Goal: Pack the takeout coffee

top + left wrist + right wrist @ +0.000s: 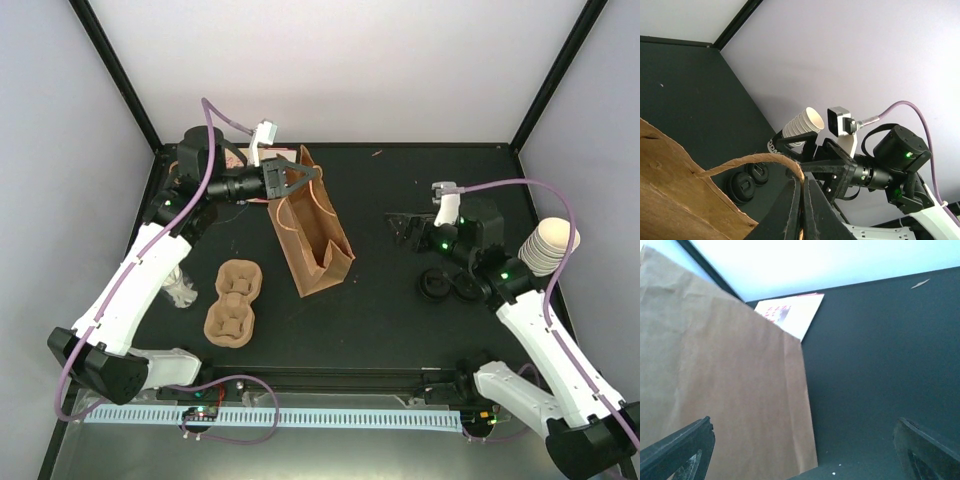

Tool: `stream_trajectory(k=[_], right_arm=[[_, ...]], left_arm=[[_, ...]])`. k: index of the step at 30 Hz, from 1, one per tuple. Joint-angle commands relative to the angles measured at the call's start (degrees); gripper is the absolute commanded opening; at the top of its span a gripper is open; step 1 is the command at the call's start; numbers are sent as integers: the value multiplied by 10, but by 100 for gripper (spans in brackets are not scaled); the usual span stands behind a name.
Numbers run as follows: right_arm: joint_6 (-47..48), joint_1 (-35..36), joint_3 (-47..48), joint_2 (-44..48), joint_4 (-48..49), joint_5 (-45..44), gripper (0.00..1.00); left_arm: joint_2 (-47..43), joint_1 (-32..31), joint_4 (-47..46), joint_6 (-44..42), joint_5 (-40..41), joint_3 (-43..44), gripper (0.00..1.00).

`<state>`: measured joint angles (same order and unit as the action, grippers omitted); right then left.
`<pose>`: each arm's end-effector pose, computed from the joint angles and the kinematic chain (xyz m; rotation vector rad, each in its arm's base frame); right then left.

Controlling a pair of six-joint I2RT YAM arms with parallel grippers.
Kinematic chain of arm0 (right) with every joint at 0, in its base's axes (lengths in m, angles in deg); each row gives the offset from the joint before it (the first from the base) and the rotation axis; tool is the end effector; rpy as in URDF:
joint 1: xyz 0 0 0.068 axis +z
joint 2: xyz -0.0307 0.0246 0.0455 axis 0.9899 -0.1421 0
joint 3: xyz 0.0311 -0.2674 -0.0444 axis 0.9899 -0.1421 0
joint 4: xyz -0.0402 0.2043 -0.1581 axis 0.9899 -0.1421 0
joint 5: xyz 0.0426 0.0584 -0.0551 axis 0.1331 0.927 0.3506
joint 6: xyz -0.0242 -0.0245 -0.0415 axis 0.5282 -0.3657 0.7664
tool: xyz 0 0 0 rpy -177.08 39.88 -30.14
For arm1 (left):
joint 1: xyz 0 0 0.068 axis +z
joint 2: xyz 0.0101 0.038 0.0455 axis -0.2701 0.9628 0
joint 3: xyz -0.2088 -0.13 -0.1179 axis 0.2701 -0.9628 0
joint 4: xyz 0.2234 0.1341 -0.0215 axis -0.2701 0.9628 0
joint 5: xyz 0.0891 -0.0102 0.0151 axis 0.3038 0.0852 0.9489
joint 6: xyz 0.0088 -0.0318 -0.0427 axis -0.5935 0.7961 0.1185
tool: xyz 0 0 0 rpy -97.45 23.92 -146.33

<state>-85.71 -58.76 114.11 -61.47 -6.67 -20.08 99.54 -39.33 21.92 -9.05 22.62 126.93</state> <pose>0.1813 0.0873 0.3380 -0.1372 2.0521 0.7965 0.2394 -0.1325 0.4403 0.3577 1.9562 -1.4600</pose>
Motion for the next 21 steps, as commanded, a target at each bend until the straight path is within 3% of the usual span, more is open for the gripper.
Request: stream_trajectory(k=[1, 4, 8, 16, 21], right_arm=[[-33, 2, 3, 35, 20, -62, 100], [-21, 2, -12, 53, 57, -7, 100], [17, 18, 57, 4, -19, 16, 100], [73, 188, 159, -43, -102, -144, 100], [84, 256, 196, -92, -121, -206, 93]], left_arm=[[-2, -6, -8, 5, 0, 25, 4], [-4, -8, -7, 4, 0, 22, 4], [-4, -13, -9, 6, 1, 17, 4], [-1, -21, -16, 10, 4, 17, 4], [0, -25, -17, 11, 5, 17, 4]])
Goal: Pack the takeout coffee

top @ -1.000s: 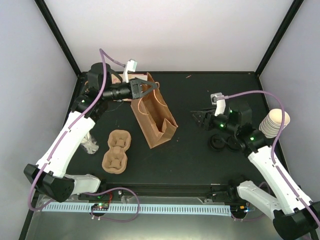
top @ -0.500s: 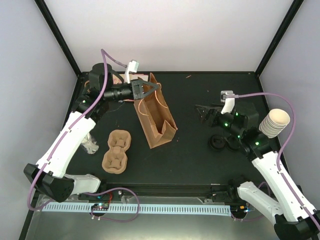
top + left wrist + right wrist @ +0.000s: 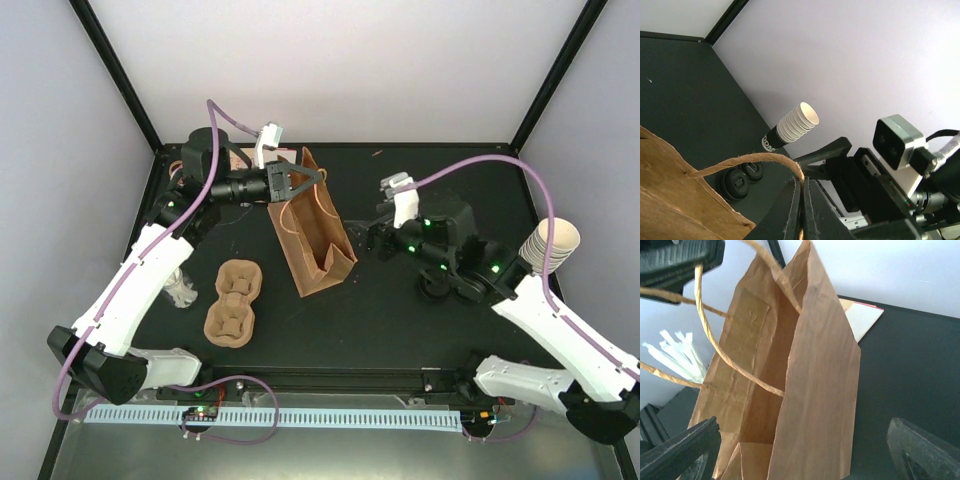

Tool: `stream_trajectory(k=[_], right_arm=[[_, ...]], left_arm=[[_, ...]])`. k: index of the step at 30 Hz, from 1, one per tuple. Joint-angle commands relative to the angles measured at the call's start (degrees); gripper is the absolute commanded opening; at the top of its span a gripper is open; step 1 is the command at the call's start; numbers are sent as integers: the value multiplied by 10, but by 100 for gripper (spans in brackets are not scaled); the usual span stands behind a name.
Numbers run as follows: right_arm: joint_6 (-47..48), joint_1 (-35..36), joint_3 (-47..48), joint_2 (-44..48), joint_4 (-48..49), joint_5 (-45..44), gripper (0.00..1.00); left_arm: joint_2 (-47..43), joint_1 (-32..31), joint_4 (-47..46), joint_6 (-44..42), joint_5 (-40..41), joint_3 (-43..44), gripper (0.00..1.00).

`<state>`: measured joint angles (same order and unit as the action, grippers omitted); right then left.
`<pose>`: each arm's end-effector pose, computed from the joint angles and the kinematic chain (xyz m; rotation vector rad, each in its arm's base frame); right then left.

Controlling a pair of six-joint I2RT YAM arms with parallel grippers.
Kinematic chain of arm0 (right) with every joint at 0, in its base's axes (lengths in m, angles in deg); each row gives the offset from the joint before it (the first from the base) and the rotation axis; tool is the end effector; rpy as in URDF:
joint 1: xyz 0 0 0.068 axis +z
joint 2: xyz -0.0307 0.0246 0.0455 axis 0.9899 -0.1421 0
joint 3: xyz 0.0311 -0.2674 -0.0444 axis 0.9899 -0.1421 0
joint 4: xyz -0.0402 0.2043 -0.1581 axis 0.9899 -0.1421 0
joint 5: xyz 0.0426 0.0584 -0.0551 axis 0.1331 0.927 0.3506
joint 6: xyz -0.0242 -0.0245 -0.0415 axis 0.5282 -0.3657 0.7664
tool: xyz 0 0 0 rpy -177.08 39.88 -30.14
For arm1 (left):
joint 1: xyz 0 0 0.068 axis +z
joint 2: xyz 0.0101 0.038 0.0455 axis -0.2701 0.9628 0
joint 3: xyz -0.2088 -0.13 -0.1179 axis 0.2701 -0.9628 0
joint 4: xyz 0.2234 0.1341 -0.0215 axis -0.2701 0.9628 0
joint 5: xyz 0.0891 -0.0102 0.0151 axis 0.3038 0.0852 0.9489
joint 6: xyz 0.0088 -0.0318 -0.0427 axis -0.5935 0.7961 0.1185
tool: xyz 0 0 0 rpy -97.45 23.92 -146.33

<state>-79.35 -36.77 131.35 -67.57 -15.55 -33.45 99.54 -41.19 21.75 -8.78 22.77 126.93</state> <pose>0.1479 0.1497 0.4039 -0.4759 1.9633 0.7568 0.2351 -0.1402 0.4405 0.3858 1.9580 -1.4811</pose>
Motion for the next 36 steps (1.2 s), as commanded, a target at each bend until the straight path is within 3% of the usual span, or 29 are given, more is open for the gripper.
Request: stream_trajectory(k=[1, 11, 21, 23, 26, 36], right_arm=[[20, 46, 30, -38, -35, -82, 92], [43, 133, 124, -143, -91, -233, 62], [39, 148, 149, -179, -97, -282, 5], [31, 148, 145, -174, -92, -293, 1], [24, 147, 144, -164, -84, -303, 1], [3, 96, 232, -193, -154, -265, 1]], left_arm=[[0, -7, -15, 8, 4, 17, 4], [0, -9, -15, 9, 8, 18, 4], [0, -10, -14, 7, 7, 22, 6], [0, -10, -9, 4, 7, 25, 13], [0, -9, 21, -19, 12, 47, 36], [-26, 8, 217, -148, 109, 155, 94]])
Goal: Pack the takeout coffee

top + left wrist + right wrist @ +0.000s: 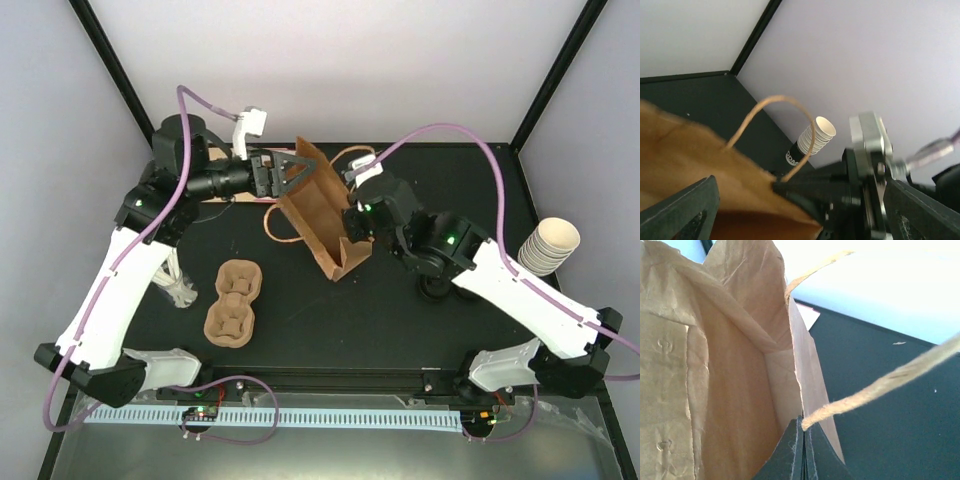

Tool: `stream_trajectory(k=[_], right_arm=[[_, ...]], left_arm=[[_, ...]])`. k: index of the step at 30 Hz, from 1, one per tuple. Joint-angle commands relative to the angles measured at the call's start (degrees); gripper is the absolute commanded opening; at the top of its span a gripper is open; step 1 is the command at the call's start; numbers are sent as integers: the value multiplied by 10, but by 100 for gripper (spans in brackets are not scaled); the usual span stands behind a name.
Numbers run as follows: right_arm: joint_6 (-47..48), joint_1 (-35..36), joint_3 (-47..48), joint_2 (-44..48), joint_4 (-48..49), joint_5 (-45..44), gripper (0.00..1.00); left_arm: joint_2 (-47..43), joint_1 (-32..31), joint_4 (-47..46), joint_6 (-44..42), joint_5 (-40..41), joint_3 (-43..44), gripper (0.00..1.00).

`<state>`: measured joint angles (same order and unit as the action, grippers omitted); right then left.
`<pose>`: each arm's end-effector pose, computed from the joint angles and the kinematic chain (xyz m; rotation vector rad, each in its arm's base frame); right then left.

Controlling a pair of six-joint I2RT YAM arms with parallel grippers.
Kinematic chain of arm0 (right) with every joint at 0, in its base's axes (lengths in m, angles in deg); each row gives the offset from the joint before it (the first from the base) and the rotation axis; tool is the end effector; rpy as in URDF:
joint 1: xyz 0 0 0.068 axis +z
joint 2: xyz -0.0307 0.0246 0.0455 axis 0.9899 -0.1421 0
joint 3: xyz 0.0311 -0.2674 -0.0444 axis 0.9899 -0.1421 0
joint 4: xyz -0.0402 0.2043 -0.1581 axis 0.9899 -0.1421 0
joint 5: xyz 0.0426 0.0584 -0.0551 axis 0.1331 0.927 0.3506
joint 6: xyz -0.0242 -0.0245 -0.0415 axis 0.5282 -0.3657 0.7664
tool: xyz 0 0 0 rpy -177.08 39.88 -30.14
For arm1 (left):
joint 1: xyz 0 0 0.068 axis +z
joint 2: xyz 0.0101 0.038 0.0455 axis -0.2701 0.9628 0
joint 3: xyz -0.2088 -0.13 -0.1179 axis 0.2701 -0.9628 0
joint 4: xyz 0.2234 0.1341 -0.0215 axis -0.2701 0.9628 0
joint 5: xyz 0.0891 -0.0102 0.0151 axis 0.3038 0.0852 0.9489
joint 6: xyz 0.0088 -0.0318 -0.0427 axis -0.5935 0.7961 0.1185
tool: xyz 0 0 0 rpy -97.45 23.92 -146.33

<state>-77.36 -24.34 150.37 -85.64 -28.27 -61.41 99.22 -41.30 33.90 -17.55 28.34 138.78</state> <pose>0.1593 0.2206 0.4221 -0.4726 2.0406 0.2952 0.2136 -0.1277 0.4866 0.4456 1.8914 -1.3017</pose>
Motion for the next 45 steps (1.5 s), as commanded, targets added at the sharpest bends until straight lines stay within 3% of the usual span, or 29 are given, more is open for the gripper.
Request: stream_trajectory(k=[1, 9, 21, 23, 26, 38, 45], right_arm=[[-19, -37, 47, -16, -31, 24, 1], [-68, -120, 69, -58, -54, 145, 1], [-102, -193, 65, -86, -60, 162, 2], [-105, -195, 63, -85, -60, 161, 5], [-100, -196, 63, -82, -56, 153, 20], [-62, -196, 86, -50, -97, 113, 39], [-47, -196, 51, 13, -107, 136, 54]], left_arm=[[-26, 12, 111, -69, 61, 38, 98], [-65, 25, 205, -111, 141, 22, 99], [-168, 33, 216, -127, 247, -92, 99], [-176, 33, 223, -130, 249, -108, 99], [-193, 33, 228, -135, 252, -134, 99], [-250, 33, 250, -131, 219, -265, 99], [-273, 33, 284, -87, 268, -350, 99]])
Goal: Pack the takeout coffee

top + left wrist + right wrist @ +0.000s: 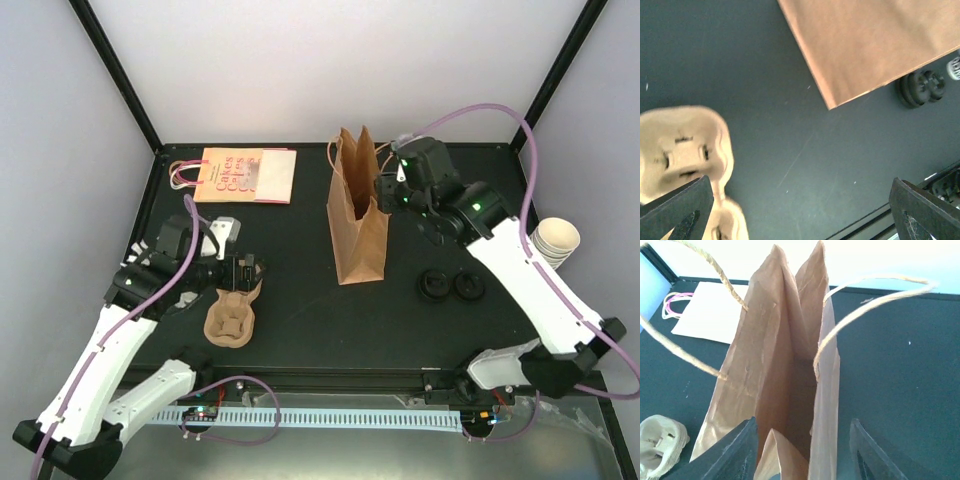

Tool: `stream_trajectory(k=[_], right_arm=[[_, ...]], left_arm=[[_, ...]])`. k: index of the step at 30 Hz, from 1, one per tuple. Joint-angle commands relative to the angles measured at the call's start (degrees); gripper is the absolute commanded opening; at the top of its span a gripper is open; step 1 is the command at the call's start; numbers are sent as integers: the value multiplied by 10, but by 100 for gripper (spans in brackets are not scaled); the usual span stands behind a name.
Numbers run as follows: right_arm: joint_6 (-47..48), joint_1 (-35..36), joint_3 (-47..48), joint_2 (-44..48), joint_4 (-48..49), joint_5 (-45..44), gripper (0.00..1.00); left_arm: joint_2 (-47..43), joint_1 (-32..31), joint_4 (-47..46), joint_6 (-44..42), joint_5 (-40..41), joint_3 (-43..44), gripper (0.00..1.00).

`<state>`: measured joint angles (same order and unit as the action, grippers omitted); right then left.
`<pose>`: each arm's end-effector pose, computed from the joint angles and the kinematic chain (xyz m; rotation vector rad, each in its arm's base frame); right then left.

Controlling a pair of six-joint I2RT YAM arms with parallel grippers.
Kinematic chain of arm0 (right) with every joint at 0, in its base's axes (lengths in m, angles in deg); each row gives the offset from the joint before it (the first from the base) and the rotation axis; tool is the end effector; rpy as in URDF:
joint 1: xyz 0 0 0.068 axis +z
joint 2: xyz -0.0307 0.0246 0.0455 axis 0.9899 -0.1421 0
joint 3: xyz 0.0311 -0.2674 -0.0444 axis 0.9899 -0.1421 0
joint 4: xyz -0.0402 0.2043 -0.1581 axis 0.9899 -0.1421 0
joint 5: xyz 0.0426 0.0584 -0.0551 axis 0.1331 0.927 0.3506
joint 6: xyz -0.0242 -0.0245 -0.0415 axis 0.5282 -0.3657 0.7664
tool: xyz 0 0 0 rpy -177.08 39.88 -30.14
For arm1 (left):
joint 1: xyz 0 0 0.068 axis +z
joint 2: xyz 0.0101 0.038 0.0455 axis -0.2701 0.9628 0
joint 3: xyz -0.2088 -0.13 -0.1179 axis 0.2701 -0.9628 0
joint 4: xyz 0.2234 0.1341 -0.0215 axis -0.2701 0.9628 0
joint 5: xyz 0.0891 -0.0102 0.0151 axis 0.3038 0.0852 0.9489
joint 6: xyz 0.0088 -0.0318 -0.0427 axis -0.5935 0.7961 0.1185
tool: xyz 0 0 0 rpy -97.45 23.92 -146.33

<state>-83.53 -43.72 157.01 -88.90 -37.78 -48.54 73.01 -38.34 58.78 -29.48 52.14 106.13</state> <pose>0.2213 0.1631 0.4277 -0.1684 2.2445 0.3160 0.1238 -0.0623 0.3489 0.2120 2.3968 -0.6758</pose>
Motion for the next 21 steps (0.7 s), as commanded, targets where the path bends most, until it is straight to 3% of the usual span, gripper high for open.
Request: stream_trajectory(k=[1, 6, 13, 21], right_arm=[[16, -3, -25, 58, -12, 14, 55], [28, -2, -96, 125, 8, 77, 63], [17, -2, -232, 241, 45, 128, 64], [-40, -2, -438, 362, 159, 199, 65]], left_arm=[[-11, 4, 39, 40, 35, -30, 99], [-9, 4, 46, 66, 25, -47, 99], [-20, 4, 37, 77, 15, -80, 99], [-8, 4, 19, 75, -40, -104, 99]])
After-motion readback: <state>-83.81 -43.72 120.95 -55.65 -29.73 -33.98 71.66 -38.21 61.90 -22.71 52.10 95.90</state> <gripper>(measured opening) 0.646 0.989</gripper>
